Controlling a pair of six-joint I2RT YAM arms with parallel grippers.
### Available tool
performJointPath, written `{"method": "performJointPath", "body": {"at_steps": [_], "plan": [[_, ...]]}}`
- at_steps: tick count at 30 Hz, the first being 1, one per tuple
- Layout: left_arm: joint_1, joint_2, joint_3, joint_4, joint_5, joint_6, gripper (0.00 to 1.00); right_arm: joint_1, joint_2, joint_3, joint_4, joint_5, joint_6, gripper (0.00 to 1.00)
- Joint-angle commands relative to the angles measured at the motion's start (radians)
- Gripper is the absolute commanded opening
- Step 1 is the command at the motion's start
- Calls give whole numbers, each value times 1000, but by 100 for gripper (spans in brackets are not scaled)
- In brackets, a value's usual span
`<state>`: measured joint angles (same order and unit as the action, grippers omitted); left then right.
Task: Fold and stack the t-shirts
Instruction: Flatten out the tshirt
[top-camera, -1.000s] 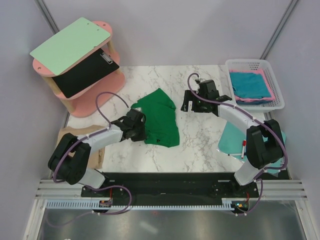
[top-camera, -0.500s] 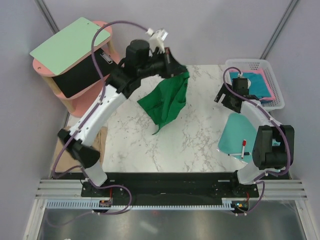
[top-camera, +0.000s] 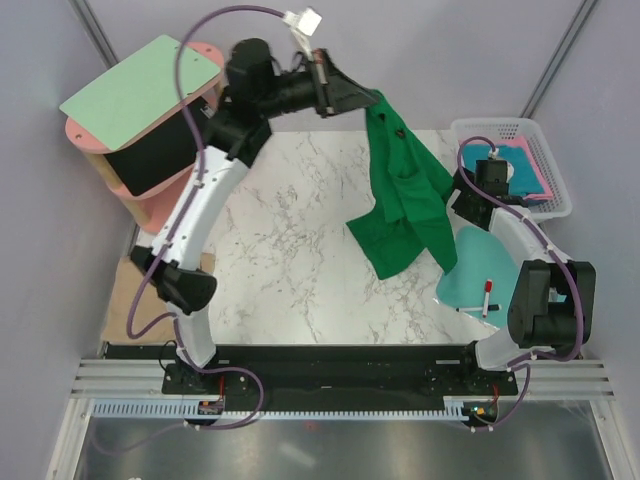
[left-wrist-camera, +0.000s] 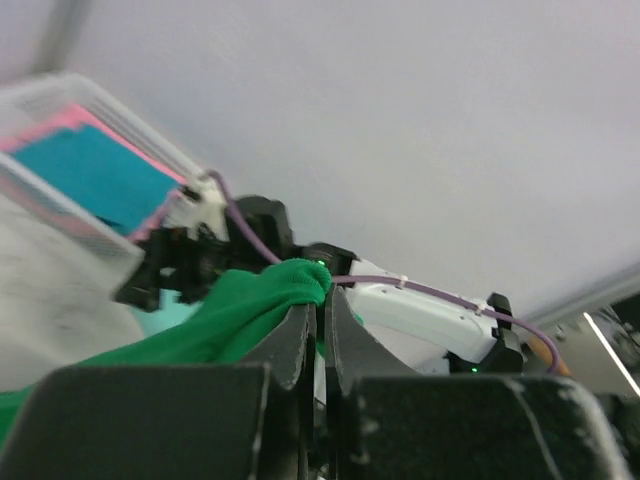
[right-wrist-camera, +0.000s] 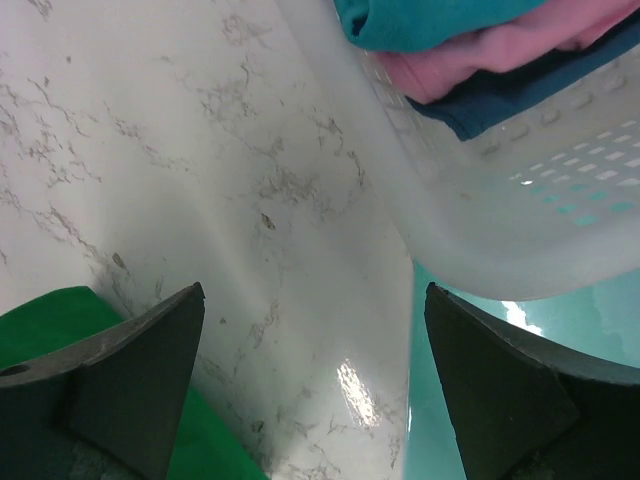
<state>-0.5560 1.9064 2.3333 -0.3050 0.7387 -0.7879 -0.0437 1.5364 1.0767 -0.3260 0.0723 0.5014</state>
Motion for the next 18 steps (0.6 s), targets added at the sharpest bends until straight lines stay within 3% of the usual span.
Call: {"method": "performJointPath", "body": {"at_steps": [1, 4, 8, 11, 14, 18], "plan": [[235, -272, -152, 46, 31, -20, 2, -4, -30, -43, 45, -60, 3, 98], [351, -397, -398, 1, -1, -5, 2, -4, -35, -66, 70, -120, 2, 98], [430, -572, -879, -16, -116, 27, 2, 16, -33, -98, 91, -195, -14, 98], [470, -658, -1123, -26, -165, 55, 2, 68, -32, -129, 126, -278, -17, 98], [487, -695, -1264, -37, -191, 88, 2, 154, -9, -146, 165, -339, -14, 98], [492, -708, -1322, -66, -223, 118, 2, 248, 59, -149, 241, -394, 60, 98]]}}
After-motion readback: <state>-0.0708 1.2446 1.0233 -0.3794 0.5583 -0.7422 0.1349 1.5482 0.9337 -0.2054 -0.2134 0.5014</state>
